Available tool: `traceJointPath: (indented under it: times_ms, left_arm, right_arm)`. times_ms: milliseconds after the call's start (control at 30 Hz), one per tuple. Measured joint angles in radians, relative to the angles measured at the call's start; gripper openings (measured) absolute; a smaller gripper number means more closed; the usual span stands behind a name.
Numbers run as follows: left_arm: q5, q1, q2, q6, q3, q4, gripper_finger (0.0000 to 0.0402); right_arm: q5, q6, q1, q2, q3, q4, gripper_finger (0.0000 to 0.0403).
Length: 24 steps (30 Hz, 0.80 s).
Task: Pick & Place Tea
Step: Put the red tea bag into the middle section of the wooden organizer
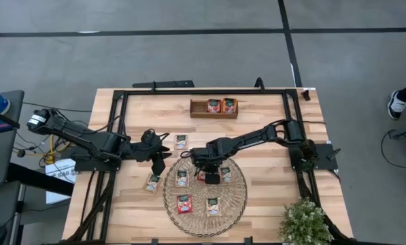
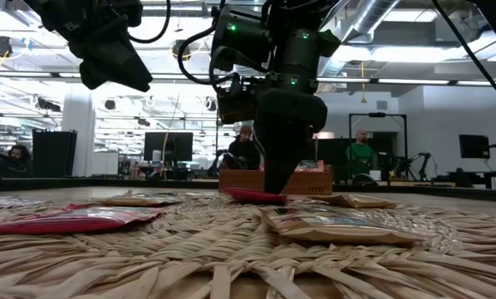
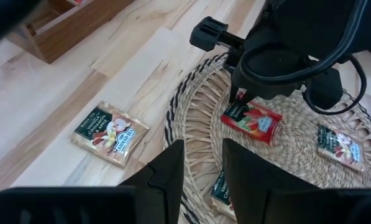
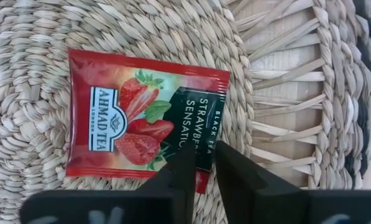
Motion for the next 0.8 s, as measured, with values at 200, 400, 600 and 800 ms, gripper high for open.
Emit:
traceJointPath:
  times_ms: [200, 400, 600, 800]
  left_arm:
    - [-0.018, 0.0, 0.0, 0.002, 0.0, 0.0, 0.0101]
    - [-0.023, 0.0, 0.0, 0.002, 0.0, 0.0, 0.0101]
    - [-0.028, 0.0, 0.0, 0.002, 0.0, 0.0, 0.0101]
    - [-0.033, 0.0, 0.0, 0.019, 0.0, 0.0, 0.0101]
  right_arm:
    - [-0.004, 0.0, 0.001, 0.0, -0.001, 0.0, 0.0005]
    - [0.025, 0.0, 0.002, 0.0, -0.001, -0.001, 0.0004]
    - [0.045, 0.0, 0.002, -0.007, -0.002, -0.009, 0.0001]
    - [0.094, -0.017, 0.004, 0.004, 0.085, -0.163, 0.0]
